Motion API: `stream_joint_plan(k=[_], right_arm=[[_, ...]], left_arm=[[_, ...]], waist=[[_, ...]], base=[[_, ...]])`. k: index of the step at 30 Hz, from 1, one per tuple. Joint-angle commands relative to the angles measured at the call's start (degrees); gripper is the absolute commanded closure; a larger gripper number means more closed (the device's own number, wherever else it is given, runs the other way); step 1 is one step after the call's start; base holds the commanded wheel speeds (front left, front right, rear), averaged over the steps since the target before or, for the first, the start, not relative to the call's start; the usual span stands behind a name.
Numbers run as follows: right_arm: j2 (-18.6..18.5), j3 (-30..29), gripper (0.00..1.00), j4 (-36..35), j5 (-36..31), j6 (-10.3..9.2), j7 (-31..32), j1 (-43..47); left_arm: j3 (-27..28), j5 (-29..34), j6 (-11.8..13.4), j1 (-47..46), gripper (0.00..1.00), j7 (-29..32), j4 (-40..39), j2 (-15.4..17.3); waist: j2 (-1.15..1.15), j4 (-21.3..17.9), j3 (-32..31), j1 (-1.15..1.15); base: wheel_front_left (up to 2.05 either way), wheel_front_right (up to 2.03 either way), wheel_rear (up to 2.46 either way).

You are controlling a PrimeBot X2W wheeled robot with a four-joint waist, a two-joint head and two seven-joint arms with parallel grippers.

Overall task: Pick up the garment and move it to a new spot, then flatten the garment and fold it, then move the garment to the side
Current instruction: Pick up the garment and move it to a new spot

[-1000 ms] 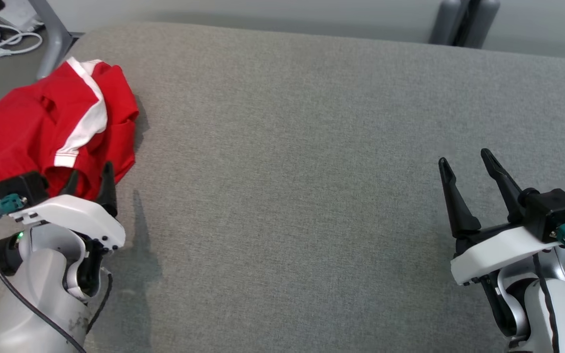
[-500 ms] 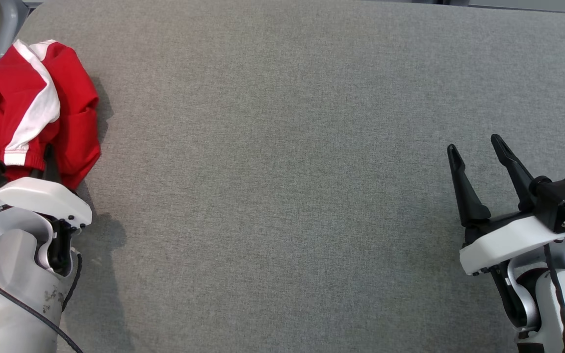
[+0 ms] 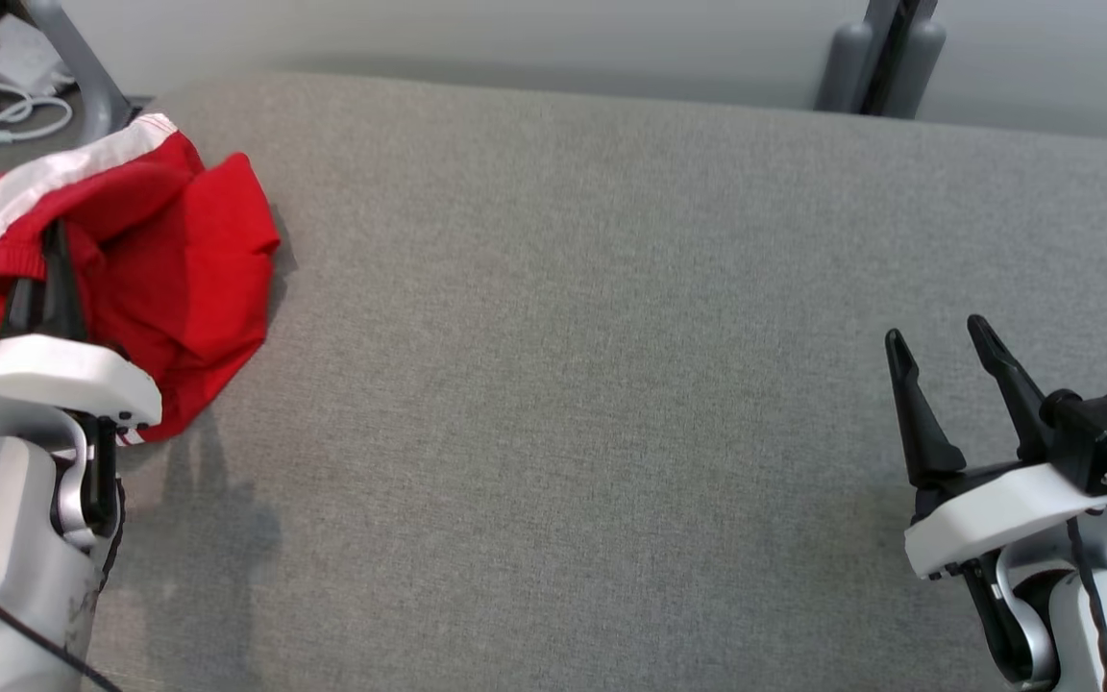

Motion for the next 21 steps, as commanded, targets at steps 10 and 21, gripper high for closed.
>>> stream_joint_plan(k=[10,21], right_arm=[[0.70,-1.15,0.00,0.10,1.00,0.00,-0.99,3.63],[0.88,-0.80,0.00,-0.86,1.92,0.00,-0.53,4.52]], left_arm=[[0.43,3.35,7.44,11.45,1.00,5.33,-24.89,4.66],[0.62,7.04,14.52,17.59,1.00,12.02,-47.54,7.69]], waist=[[0.00,-0.94,-8.24,0.00],[0.00,-4.82,-9.73,0.00]], base=[[0.00,0.00,0.00],[0.00,0.00,0.00]])
